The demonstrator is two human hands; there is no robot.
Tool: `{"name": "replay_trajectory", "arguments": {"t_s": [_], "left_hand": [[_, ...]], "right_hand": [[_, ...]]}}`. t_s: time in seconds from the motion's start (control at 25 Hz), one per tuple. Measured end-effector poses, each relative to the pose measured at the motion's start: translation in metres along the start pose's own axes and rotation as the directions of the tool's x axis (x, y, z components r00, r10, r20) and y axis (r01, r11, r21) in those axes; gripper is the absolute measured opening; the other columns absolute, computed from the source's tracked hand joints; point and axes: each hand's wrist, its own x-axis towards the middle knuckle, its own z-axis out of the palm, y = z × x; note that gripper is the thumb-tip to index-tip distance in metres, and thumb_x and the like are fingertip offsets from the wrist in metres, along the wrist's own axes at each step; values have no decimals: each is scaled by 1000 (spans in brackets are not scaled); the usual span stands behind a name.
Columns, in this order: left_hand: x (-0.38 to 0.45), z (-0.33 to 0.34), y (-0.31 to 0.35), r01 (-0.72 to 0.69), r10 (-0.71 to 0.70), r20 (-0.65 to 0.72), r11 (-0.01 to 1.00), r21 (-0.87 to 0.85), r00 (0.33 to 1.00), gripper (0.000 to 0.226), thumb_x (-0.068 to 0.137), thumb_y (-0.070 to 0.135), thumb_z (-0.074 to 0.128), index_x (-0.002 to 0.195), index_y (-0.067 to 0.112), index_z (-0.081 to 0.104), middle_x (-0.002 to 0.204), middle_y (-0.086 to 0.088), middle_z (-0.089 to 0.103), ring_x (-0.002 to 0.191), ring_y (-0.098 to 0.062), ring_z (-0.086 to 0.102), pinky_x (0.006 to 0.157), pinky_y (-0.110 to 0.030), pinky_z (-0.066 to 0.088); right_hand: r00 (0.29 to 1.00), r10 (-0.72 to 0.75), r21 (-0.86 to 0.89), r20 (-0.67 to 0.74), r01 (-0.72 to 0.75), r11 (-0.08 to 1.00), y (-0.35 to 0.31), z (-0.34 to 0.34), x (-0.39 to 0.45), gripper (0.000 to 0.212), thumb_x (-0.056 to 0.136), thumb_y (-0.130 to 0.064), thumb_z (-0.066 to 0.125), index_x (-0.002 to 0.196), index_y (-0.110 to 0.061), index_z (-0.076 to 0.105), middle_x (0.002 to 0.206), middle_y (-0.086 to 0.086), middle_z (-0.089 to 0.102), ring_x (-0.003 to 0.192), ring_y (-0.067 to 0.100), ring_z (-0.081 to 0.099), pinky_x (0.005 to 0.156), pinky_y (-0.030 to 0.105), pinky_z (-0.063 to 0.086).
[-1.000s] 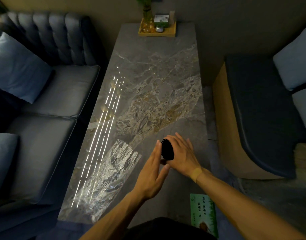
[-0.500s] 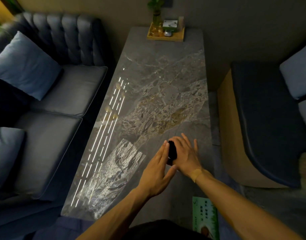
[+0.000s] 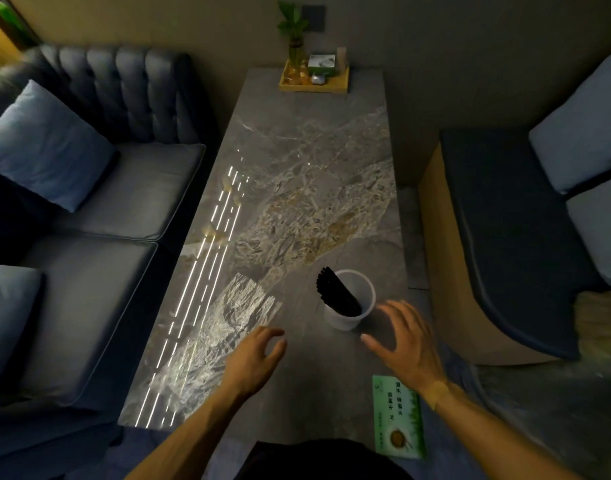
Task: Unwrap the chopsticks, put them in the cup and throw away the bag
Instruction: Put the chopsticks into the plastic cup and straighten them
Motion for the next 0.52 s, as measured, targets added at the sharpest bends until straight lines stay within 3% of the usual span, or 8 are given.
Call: {"name": "replay_trajectory", "arguments": {"t_s": [0.12,0.2,0.32,0.52], "left_hand": [[-11,-7,-16,30,-31,26,998,53,999,35,97,43,47,126,27,57,133,3,57,112,-10,56,96,-30,48],[-17,-11,-27,38,-42,53,997,73,998,33,96,42,49,124,26,59,131,2,59,111,-9,57,96,-29,48],[-24,-22,-42,32,-38,70,996,89,997,33,95,42,51,123,27,61,128,3,62,110,-10,58,95,-30,49],[-35,-57,-81,46,-57,78,990,129,995,36,92,47,54,122,29,62,126,5,63,106,-8,59,91,-28,49]], "right_hand": [[998,42,-133,36,-37,990,11,3,-21,31,88,-45,62,104,-18,67,110,2,65,110,25,58,90,40,47],[963,130,-221,237,-77,972,13,7,-26,34,91,-50,53,104,-21,66,110,0,66,107,22,58,88,35,43],[832,154,-221,532,-39,974,4,12,-25,39,92,-53,50,109,-21,65,114,3,66,105,19,61,86,31,46],[758,120,-309,641,112,945,-39,35,-13,43,93,-52,48,123,-23,58,126,6,61,115,23,58,93,35,47]]}}
